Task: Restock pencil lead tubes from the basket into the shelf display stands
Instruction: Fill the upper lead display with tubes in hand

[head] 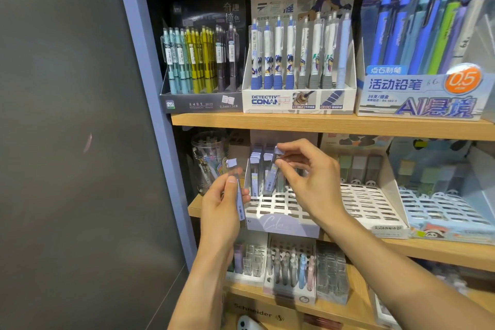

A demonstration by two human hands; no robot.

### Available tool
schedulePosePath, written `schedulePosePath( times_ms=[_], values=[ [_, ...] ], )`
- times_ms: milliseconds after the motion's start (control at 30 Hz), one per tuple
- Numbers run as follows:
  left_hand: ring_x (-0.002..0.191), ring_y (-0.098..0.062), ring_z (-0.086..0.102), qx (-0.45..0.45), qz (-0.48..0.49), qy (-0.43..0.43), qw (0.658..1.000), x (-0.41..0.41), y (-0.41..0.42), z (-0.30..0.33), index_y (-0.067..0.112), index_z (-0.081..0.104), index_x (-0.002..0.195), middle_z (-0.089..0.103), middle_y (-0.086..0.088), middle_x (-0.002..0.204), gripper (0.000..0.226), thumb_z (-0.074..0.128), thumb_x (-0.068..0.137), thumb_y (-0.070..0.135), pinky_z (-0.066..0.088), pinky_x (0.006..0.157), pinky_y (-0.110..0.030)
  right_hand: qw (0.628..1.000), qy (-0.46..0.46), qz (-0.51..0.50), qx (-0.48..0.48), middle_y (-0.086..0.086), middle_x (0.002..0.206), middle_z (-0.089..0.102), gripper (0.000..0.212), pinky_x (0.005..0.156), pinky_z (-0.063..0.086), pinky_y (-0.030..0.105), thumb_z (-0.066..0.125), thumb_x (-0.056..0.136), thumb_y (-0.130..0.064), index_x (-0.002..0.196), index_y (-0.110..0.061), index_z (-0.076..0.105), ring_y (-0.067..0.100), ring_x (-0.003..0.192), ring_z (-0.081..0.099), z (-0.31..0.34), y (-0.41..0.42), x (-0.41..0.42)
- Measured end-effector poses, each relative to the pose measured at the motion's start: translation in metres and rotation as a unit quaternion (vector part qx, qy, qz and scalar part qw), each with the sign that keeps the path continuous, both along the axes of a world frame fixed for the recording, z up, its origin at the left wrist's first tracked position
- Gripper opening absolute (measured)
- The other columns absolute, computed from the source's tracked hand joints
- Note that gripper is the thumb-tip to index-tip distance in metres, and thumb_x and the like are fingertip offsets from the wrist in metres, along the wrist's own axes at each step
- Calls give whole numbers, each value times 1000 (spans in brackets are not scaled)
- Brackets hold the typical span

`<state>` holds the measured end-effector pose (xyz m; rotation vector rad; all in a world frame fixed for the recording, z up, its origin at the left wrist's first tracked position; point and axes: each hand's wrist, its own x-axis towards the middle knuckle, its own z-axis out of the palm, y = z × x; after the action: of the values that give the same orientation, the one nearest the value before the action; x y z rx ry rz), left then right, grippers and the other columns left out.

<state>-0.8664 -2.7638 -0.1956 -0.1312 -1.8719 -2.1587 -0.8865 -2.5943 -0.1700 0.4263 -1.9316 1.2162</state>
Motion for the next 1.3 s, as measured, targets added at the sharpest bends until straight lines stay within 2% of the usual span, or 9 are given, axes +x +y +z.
schedulePosePath(
  times_ms=[233, 400, 633, 733, 833, 900, 1033, 1167, 1300],
  values=[
    [92, -12, 73, 26, -14, -17, 999, 3, 0, 5, 29, 71, 122, 76, -8, 105, 28, 46, 110, 28, 56, 73, -19, 998, -16, 10, 56, -9, 96, 75, 24, 80, 61, 27, 79, 87, -4, 107, -16, 76, 6, 88, 72, 10, 1, -3],
    [90, -14, 73, 44, -31, -17, 998, 5, 0, 4, 24, 72, 122, 79, -8, 103, 26, 49, 109, 25, 60, 86, -37, 990, -27, -23, 135, -7, 102, 68, 29, 82, 59, 26, 77, 88, -5, 112, -20, 77, 4, 87, 67, 5, -2, -8],
    [105, -18, 75, 84, -60, -33, 994, 6, 1, 7, 23, 73, 124, 79, -4, 110, 25, 53, 107, 23, 60, 79, -26, 976, -81, -59, 191, -8, 104, 50, 41, 86, 54, 35, 72, 93, -10, 130, -27, 70, 8, 79, 56, 1, -2, -6],
    [108, -22, 75, 119, -87, -45, 988, 7, 1, 9, 21, 73, 125, 79, -5, 112, 26, 55, 106, 22, 61, 82, -26, 984, -70, -68, 151, -8, 103, 53, 39, 80, 53, 27, 72, 93, -14, 129, -28, 69, 7, 78, 57, 3, -4, 1],
    [99, -18, 77, 128, -120, -45, 983, 7, 1, 12, 20, 73, 126, 79, -8, 111, 26, 56, 106, 21, 60, 76, -24, 993, -114, 31, 32, -9, 91, 67, 37, 72, 53, 21, 73, 92, -15, 125, -31, 67, 7, 75, 63, 12, -10, 14],
    [93, -14, 77, 117, -147, -38, 981, 9, 2, 13, 21, 72, 127, 79, -8, 110, 27, 57, 105, 21, 59, 73, -22, 980, -162, 116, 18, -7, 89, 72, 45, 75, 58, 28, 73, 92, -17, 130, -37, 60, 9, 77, 68, 16, -13, 20],
    [100, -14, 76, 92, -155, -24, 983, 10, 6, 12, 21, 71, 128, 79, -6, 112, 28, 62, 102, 21, 60, 79, -24, 976, -164, 143, 29, -8, 88, 71, 47, 78, 60, 39, 76, 90, -14, 125, -42, 61, 16, 81, 69, 11, -9, 20],
    [113, -13, 72, 43, -86, 21, 995, 7, 5, 7, 21, 73, 128, 78, 2, 118, 31, 68, 97, 24, 59, 94, -30, 985, -111, 132, -15, -3, 88, 70, 41, 74, 59, 31, 74, 90, -6, 119, -33, 66, 13, 83, 67, 10, -6, 25],
    [101, 7, 67, -95, 70, 70, 991, 1, -1, -2, 28, 76, 119, 73, 12, 115, 22, 68, 100, 22, 56, 90, -19, 997, -37, 43, -44, -7, 89, 70, 39, 77, 60, 27, 75, 91, -11, 122, -30, 60, 11, 85, 69, 6, 2, 21]
  ],
)
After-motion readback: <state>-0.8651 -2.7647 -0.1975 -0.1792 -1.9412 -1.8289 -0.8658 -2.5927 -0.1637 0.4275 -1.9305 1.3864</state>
